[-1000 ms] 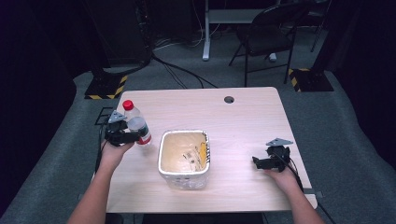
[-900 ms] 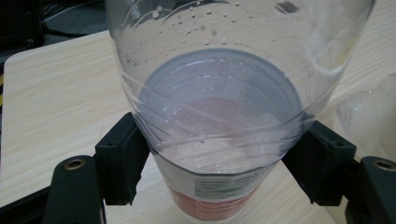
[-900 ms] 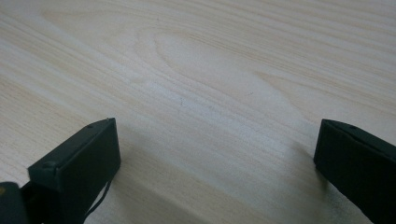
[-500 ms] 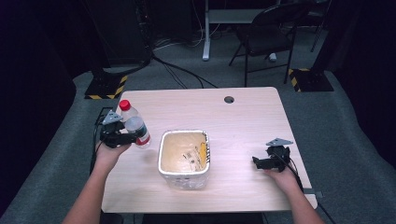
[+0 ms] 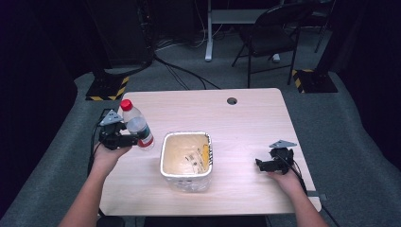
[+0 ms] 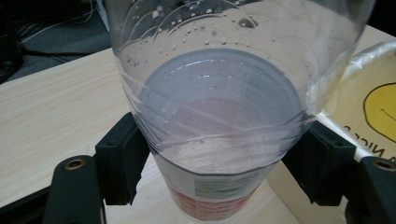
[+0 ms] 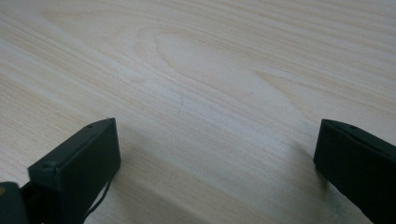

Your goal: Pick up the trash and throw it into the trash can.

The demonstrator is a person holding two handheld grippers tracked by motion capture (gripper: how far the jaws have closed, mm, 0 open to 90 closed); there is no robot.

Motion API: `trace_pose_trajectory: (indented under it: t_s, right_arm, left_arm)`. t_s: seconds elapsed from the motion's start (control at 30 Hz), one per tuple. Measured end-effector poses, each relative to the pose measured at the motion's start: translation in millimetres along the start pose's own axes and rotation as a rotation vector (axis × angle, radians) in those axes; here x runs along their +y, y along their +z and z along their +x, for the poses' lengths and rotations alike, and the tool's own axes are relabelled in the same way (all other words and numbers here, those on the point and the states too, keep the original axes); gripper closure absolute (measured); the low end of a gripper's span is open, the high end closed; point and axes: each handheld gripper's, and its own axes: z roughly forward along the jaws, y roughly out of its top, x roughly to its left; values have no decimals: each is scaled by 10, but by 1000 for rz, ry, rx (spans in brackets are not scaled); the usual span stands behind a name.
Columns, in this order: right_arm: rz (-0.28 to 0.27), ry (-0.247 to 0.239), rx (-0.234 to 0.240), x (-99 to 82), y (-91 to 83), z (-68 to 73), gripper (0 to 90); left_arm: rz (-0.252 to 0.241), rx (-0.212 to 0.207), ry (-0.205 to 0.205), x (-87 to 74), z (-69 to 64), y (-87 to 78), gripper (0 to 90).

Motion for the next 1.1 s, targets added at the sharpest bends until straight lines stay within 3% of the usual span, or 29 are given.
trace_pose_trajectory:
  t_s: [0.6,1.1]
  right_arm:
    - [0,0,0,0,0,0,0]
    - [0,0,0,0,0,0,0]
  left_arm:
    - [10,-57,70,333,-240,-231,271]
    - [-21,-100,81,496,-350,-370,271]
